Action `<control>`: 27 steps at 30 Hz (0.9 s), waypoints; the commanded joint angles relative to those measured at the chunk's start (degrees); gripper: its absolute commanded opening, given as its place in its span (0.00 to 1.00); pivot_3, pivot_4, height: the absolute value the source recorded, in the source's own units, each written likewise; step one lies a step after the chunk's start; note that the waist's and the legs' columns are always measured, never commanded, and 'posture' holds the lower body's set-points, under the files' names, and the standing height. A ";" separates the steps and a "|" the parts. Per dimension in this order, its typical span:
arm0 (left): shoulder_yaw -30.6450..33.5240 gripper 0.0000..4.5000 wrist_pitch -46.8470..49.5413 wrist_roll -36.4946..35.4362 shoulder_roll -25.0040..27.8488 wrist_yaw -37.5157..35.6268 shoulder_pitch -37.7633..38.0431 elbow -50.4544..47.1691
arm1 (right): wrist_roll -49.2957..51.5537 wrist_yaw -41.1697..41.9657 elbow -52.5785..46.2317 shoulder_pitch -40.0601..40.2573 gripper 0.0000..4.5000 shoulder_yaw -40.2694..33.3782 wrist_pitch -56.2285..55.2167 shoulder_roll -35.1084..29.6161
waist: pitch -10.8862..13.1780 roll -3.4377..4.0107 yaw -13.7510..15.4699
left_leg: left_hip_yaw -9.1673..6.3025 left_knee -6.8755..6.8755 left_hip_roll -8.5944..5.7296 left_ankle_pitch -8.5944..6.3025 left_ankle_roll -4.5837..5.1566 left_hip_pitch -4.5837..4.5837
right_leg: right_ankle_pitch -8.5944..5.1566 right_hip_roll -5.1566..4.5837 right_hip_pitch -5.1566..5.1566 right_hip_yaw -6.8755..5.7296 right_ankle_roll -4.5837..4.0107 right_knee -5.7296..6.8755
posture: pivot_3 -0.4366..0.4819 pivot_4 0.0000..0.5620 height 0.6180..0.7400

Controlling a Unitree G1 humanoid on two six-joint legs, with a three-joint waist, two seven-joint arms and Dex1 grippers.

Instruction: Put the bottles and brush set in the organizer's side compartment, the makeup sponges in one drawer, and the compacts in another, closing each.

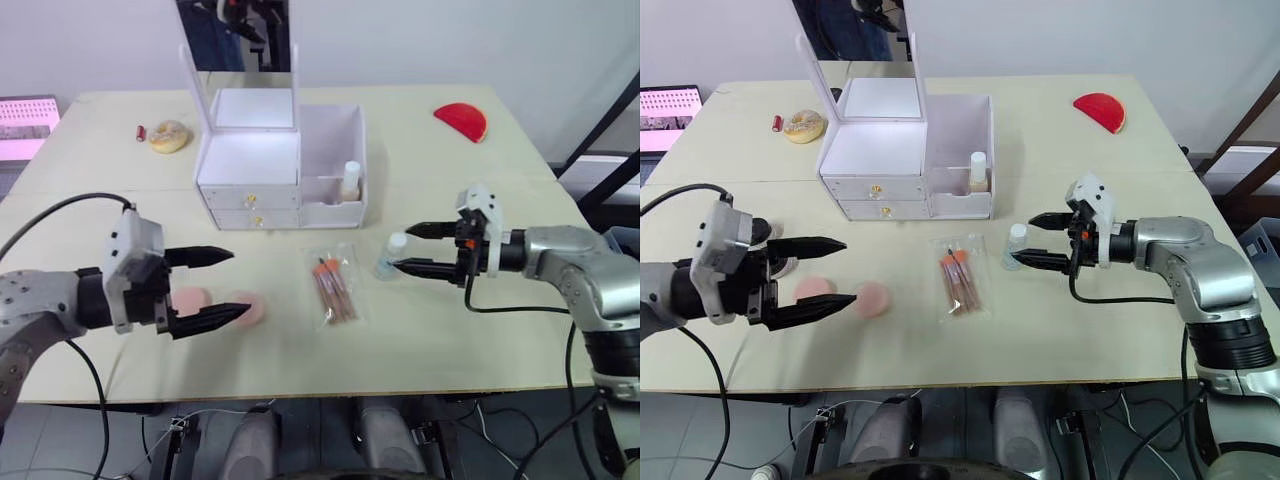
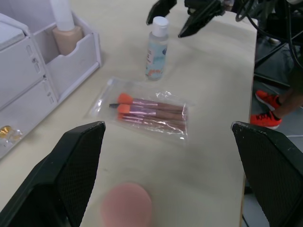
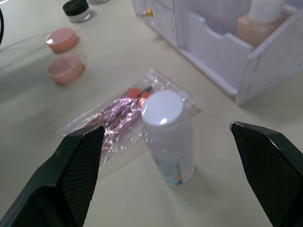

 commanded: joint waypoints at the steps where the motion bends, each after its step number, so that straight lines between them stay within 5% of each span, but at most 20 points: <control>1: 1.04 1.00 0.46 -1.42 0.89 0.84 -0.25 -1.83 | 0.68 0.15 -0.69 -1.66 1.00 -0.97 -0.49 0.48 | 0.00 0.00 0.01 | 0.00 0.00 0.00 0.00 0.00 -0.01 | 0.00 0.00 0.00 0.00 0.00 0.00 | 0.48 0.27 1.00; 7: 1.06 1.00 1.06 -2.07 0.86 2.04 -0.54 -2.34 | -0.22 0.09 -0.14 -2.01 0.94 -0.07 -1.08 1.26 | 0.00 0.00 0.04 | -0.01 0.00 0.00 0.00 0.00 -0.02 | 0.00 0.00 0.00 0.00 0.00 -0.01 | 0.48 0.27 1.00; 9: 0.94 1.00 1.12 -2.26 0.85 2.44 -0.66 -2.56 | -0.34 0.06 0.03 -2.23 0.82 0.01 -1.10 1.38 | 0.00 0.00 0.04 | -0.01 0.00 0.00 0.00 0.00 -0.02 | 0.00 0.00 0.00 0.00 0.00 -0.01 | 0.48 0.27 1.00; 15: 1.14 1.00 1.43 -3.64 0.98 3.68 -0.75 -2.95 | -1.24 0.13 0.35 -2.28 0.18 0.37 -1.85 1.34 | 0.00 0.00 0.04 | -0.01 0.00 0.00 0.00 0.00 -0.01 | 0.00 0.00 0.00 0.00 0.00 0.00 | 0.48 0.27 1.00; 27: 1.33 1.00 1.14 -3.40 1.17 4.08 -0.25 -2.07 | 0.70 -0.05 -1.59 -6.91 0.15 -0.64 -0.27 1.24 | 0.02 0.04 -0.09 | -0.01 0.00 0.00 0.00 0.00 -0.01 | 0.00 0.00 0.00 0.00 -0.01 -0.01 | 0.48 0.27 1.00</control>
